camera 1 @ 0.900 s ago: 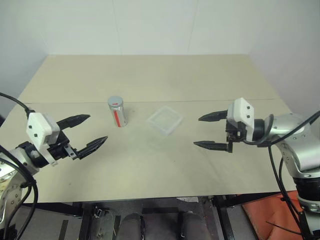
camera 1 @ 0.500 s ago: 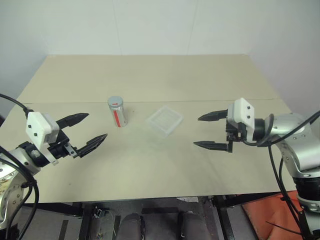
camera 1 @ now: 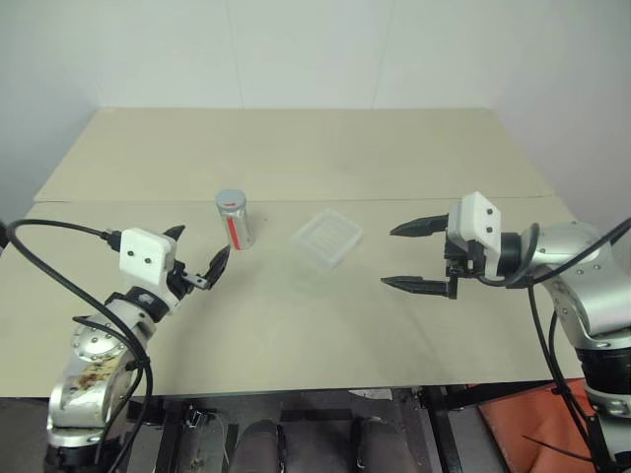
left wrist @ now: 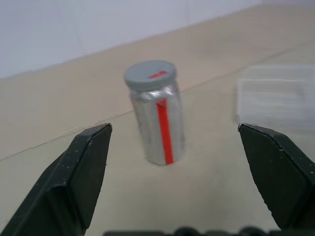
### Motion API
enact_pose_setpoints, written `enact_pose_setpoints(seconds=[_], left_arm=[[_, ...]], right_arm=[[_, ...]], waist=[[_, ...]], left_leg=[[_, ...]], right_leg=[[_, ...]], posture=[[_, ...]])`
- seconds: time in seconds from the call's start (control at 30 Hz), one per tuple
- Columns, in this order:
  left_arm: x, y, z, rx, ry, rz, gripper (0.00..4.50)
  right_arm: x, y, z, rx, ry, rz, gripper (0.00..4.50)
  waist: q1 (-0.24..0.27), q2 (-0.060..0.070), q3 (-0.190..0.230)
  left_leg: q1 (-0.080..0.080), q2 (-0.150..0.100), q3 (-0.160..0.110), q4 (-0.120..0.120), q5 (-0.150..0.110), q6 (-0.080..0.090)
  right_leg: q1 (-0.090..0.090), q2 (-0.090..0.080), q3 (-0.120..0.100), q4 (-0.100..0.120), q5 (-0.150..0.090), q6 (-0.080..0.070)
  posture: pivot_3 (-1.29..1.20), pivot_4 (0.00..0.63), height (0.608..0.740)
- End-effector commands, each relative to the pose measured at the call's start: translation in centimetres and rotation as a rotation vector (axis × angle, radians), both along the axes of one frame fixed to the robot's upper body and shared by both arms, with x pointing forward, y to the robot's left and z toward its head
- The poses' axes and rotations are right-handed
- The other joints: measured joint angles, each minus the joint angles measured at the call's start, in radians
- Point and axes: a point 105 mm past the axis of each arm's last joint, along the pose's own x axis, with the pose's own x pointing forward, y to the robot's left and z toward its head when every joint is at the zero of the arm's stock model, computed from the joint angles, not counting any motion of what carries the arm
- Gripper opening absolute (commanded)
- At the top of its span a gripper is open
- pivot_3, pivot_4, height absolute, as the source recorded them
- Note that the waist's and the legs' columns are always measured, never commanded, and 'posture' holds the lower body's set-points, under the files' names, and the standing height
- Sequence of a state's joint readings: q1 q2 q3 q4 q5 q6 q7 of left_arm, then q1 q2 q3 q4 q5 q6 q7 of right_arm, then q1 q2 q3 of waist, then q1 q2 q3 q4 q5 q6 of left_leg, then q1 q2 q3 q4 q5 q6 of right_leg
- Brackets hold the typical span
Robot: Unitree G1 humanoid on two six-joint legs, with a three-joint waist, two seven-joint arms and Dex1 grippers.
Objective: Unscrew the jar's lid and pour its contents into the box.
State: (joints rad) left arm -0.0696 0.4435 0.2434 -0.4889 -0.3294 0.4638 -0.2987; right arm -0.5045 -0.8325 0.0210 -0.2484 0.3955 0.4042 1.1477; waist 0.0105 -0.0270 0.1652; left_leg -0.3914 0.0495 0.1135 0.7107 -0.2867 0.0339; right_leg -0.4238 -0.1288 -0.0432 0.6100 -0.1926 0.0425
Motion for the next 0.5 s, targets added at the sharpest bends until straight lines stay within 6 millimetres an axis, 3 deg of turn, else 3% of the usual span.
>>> enact_pose_setpoints(seconds=[0.03,0.23,0.5], left_arm=[[0.7,-1.1,0.3,-0.028,-0.032,0.044,4.47],[3.6,-2.4,-0.6,-0.053,-0.021,0.06,4.47],[6.5,-2.3,-1.1,-0.075,-0.052,0.144,4.47]], right_arm=[[-0.3,0.4,1.4,0.006,-0.073,0.023,4.5],[-0.7,0.6,1.7,0.009,-0.082,0.047,4.5],[-0.6,0.7,2.0,0.012,-0.102,0.039,4.5]], waist=[[0.0,0.0,0.0],[0.001,0.0,0.0],[0.001,0.0,0.0]], left_leg=[[0.0,0.0,0.0,0.0,0.0,0.0],[0.0,0.0,0.0,0.0,0.0,0.0],[-0.001,0.0,0.0,0.0,0.0,0.0]], right_leg=[[0.0,0.0,0.0,0.0,0.0,0.0],[0.0,0.0,-0.001,0.0,0.0,0.0],[0.0,0.0,-0.001,0.0,0.0,0.0]], posture=[[0.0,0.15,0.74],[0.0,0.15,0.74],[0.0,0.15,0.74]])
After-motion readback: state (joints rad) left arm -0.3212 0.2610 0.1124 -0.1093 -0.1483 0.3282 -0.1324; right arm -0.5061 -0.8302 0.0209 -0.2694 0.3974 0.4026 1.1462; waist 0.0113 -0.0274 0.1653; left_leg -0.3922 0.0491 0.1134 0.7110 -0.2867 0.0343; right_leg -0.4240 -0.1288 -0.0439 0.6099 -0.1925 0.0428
